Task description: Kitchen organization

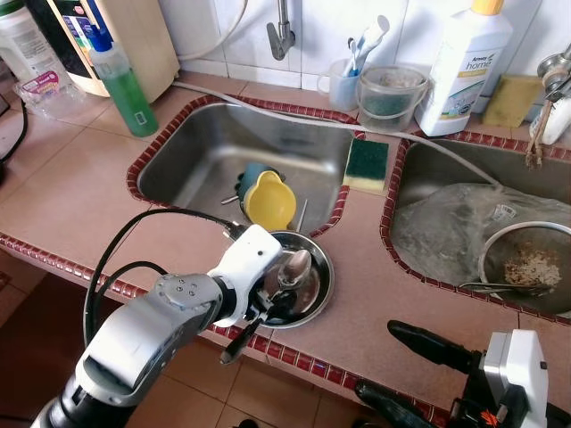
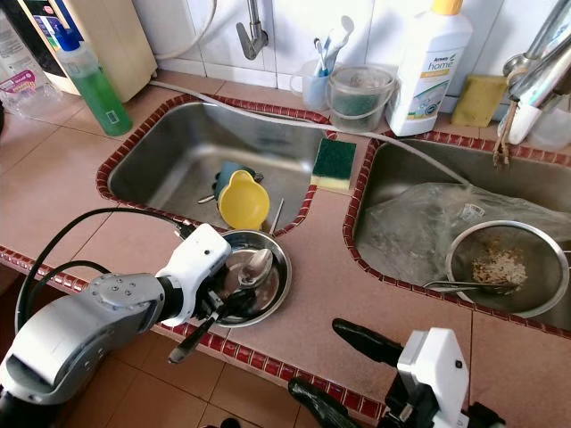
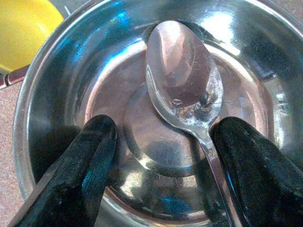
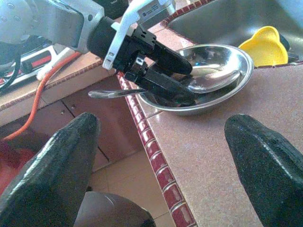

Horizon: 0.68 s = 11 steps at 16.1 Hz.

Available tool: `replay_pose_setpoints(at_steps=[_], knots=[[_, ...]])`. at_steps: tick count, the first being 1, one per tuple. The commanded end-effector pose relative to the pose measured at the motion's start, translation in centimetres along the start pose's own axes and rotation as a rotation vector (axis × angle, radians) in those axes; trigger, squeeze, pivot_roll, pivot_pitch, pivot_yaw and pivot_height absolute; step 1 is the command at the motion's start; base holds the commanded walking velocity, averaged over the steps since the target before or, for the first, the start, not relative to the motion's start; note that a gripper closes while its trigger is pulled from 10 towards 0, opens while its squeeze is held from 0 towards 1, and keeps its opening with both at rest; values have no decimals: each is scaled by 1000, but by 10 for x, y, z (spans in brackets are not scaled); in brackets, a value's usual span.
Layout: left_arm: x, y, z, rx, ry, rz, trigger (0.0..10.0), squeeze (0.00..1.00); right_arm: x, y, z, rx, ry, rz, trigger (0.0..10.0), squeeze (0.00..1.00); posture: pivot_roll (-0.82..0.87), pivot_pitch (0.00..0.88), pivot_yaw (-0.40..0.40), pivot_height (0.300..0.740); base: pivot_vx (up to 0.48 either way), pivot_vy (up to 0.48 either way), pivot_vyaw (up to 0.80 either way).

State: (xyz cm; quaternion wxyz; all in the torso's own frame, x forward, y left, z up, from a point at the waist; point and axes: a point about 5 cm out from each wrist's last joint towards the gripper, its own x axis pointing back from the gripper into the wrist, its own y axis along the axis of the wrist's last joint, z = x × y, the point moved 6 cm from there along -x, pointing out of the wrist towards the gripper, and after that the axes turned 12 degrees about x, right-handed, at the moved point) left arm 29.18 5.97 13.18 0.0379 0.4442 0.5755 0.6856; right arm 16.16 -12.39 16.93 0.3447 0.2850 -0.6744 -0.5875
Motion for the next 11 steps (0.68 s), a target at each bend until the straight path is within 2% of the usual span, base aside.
replay_pose_setpoints(at_steps=[1, 2, 11], knots=[[1, -2, 0, -49, 12, 7, 3961, 0, 0, 5, 1, 15, 3, -13, 10000, 0, -290, 212, 106, 740, 0, 0, 0], [3, -5, 0, -82, 7, 10, 0, 0, 0, 5, -1, 20, 0, -13, 10000, 0, -289, 212, 104, 740, 0, 0, 0], [4, -5, 8, -98, 18, 6, 0, 0, -2, 4, -7, 52, -10, -4, 10000, 0, -290, 197, 104, 740, 0, 0, 0]])
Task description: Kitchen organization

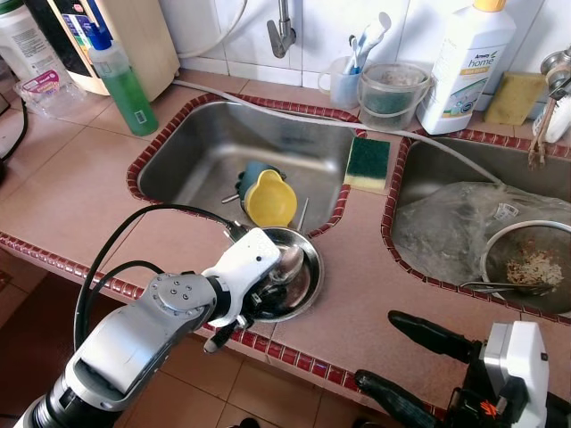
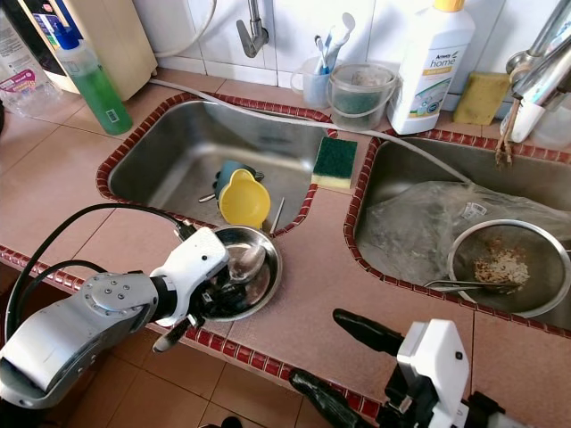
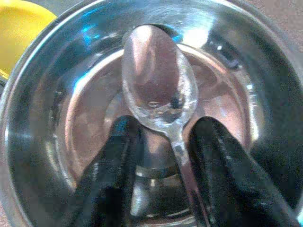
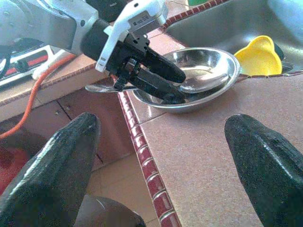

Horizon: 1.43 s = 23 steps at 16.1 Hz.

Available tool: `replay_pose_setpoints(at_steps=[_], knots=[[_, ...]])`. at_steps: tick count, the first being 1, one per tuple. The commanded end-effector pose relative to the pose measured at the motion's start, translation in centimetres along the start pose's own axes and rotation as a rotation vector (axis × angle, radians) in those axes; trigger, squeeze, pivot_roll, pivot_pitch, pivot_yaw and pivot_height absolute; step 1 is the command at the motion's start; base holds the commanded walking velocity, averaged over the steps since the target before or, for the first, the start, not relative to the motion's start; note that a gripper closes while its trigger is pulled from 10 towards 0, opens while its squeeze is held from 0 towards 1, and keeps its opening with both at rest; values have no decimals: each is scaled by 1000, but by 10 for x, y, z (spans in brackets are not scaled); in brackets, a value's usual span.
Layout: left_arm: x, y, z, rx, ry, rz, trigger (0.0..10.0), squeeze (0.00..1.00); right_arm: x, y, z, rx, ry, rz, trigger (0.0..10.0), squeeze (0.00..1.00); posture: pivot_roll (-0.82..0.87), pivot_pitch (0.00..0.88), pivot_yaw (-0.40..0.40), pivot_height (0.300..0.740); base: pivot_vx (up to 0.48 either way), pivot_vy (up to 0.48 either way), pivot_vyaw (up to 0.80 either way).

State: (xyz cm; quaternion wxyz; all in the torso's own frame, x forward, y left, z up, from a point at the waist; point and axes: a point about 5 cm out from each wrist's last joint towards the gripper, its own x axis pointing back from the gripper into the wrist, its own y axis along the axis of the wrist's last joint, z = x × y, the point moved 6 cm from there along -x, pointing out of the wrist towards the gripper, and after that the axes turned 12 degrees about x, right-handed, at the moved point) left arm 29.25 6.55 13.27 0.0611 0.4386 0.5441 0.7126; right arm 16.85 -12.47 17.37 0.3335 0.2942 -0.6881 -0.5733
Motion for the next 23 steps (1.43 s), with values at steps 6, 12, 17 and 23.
replay_pose_setpoints(at_steps=[6, 12, 17, 23], knots=[[2, -3, 10, -3, 36, 7, 0, 0, -1, -1, -8, 29, 14, 5, 10000, 0, -283, 174, 86, 740, 0, 0, 0], [2, -2, 8, -3, 28, -8, 0, 0, -3, 1, -16, 59, 15, 6, 10000, 0, -295, 154, 73, 740, 0, 0, 0], [3, -1, 6, -23, 6, -14, 0, 0, -4, 1, -19, 60, 8, 0, 10000, 0, -298, 140, 68, 740, 0, 0, 0], [14, 19, 4, -5, -74, -82, 0, 0, -9, 2, -23, 69, 18, -13, 10000, 0, -288, 119, 66, 740, 0, 0, 0]])
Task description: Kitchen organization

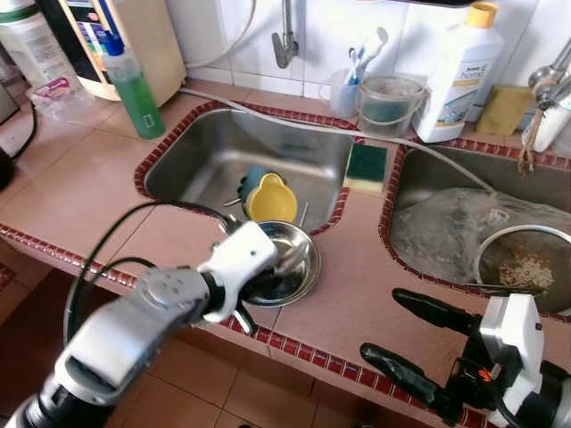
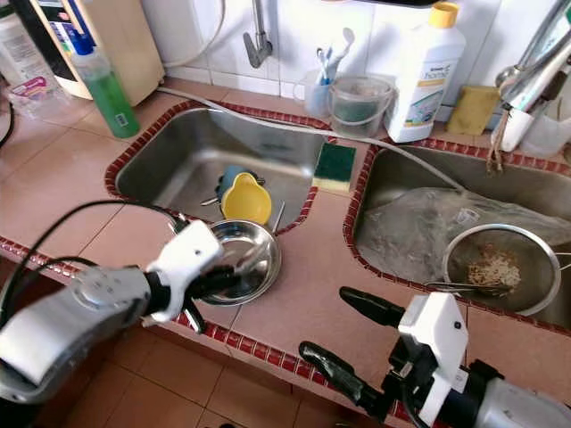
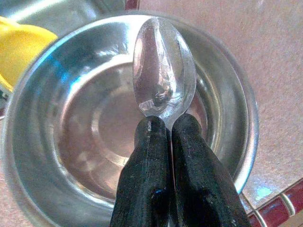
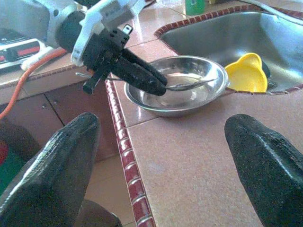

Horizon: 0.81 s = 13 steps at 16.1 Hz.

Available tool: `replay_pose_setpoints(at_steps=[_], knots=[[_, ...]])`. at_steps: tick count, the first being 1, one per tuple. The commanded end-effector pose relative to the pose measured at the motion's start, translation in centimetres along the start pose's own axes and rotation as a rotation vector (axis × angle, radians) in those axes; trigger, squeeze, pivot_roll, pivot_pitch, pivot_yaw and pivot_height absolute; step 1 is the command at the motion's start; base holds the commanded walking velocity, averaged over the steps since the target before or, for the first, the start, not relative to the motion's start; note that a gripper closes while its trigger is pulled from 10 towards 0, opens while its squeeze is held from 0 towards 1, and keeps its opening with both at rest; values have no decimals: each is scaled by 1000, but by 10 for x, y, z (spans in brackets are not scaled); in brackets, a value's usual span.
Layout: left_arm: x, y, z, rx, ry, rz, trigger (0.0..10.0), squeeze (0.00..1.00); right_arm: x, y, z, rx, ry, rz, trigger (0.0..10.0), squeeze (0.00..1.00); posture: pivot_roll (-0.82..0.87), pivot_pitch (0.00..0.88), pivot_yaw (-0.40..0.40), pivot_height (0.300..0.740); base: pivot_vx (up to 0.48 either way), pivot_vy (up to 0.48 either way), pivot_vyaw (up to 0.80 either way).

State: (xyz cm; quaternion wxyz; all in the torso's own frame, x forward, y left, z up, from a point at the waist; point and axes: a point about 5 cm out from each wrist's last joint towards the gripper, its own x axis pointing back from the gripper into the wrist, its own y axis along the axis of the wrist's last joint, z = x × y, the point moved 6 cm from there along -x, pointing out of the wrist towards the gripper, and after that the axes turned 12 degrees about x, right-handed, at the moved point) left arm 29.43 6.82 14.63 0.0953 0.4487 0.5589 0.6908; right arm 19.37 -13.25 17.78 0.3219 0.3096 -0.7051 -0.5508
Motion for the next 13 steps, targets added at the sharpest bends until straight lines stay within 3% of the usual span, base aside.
replay_pose_setpoints(at_steps=[1, 2, 6, 7, 8, 13], knots=[[8, 15, 0, 8, -24, -50, 0, 0, -1, 1, 2, 3, 15, -8, 10000, 0, -286, 115, 63, 740, 0, 0, 0], [12, 23, 1, 27, -41, -77, 0, 0, -2, 1, 1, 5, 16, -12, 10000, 0, -285, 113, 63, 740, 0, 0, 0], [23, 54, 34, 58, 33, -176, 0, 0, -11, 11, -10, 8, -4, -74, 10000, 0, -281, 97, 55, 740, 0, 0, 0], [24, 58, 39, 63, 53, -193, 3255, 0, -13, 13, -12, 3, -12, -88, 10000, 0, -281, 96, 55, 740, 0, 0, 0], [21, 72, 56, 42, 128, -240, 10000, 0, -21, 21, -18, -16, -40, -135, 10000, 0, -275, 90, 49, 740, 0, 0, 0], [2, 107, 92, 21, 276, -341, 10000, 0, -39, 35, -44, -8, -158, -199, 10000, 0, -281, 84, 54, 740, 0, 0, 0]])
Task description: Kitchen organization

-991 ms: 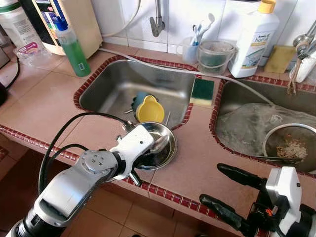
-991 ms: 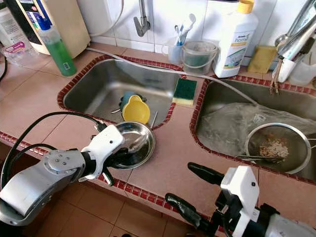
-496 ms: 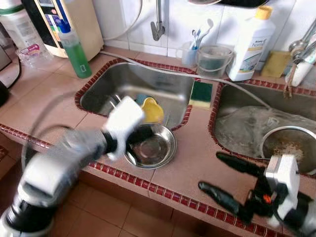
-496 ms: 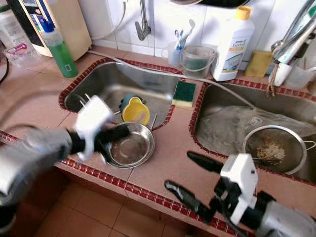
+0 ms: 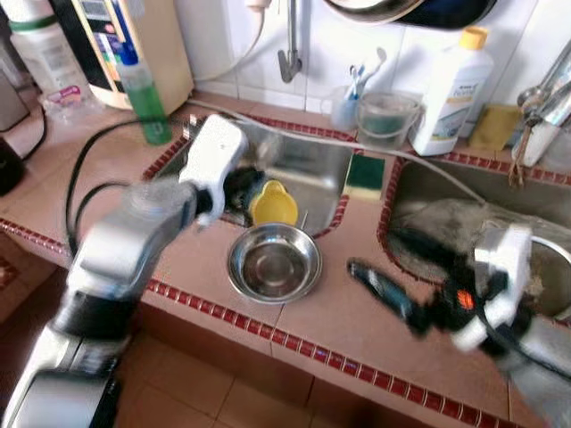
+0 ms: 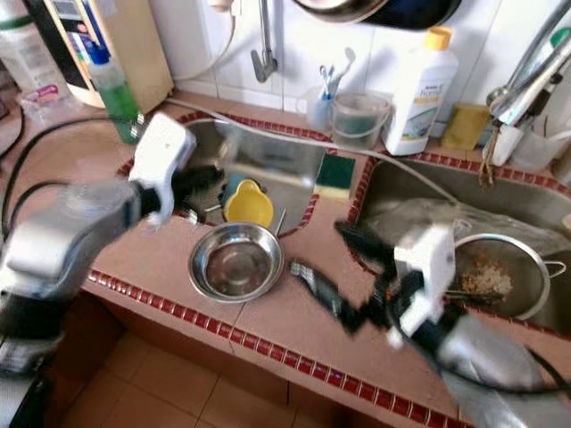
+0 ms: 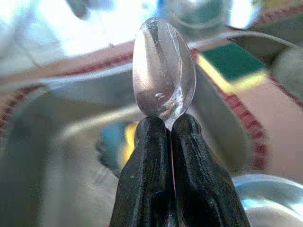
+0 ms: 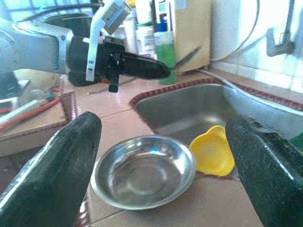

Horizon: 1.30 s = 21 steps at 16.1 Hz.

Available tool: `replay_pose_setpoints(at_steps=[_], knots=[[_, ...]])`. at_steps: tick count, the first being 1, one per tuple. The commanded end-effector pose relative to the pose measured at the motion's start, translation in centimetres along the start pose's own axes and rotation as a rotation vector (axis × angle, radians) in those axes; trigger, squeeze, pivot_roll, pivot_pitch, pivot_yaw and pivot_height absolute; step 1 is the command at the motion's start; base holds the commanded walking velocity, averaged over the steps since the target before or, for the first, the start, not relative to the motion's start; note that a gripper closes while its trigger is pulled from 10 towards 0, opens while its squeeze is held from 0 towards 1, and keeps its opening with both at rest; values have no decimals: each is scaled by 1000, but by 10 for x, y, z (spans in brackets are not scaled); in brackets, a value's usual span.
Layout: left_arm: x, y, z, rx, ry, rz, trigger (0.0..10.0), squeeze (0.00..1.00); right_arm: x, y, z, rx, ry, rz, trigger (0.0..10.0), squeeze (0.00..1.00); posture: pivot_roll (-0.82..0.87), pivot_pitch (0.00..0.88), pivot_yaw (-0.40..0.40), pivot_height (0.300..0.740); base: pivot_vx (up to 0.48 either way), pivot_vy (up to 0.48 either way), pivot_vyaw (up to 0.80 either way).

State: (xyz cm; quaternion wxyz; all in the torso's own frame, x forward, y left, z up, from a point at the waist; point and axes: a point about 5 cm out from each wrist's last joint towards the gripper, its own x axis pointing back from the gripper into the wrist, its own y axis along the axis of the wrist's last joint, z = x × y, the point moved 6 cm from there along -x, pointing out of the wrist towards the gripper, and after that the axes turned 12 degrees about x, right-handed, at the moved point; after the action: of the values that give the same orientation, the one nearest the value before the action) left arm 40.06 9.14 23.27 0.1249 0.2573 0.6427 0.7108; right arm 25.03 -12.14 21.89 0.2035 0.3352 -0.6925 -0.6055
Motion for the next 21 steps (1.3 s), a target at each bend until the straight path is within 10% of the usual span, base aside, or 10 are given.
replay_pose_setpoints(at_steps=[1, 9, 14, 21], knots=[[-8, 8, 4, -49, 37, -33, 10000, 0, -2, -2, -4, -3, -24, 15, 10000, 0, -280, 82, 52, 740, 0, 0, 0], [-69, 29, -3, -191, 105, -111, 10000, 0, 2, 6, -18, -15, -165, 5, 10000, 0, -332, 136, 80, 740, 0, 0, 0], [-79, 39, -9, -341, 54, -92, 10000, 0, 23, 7, -8, -85, -243, 26, 10000, 0, -343, 245, 119, 740, 0, 0, 0], [-81, 1, -13, -300, -68, 54, 10000, 0, 44, 28, 17, -145, -291, 11, 10000, 0, -396, 390, 142, 740, 0, 0, 0]])
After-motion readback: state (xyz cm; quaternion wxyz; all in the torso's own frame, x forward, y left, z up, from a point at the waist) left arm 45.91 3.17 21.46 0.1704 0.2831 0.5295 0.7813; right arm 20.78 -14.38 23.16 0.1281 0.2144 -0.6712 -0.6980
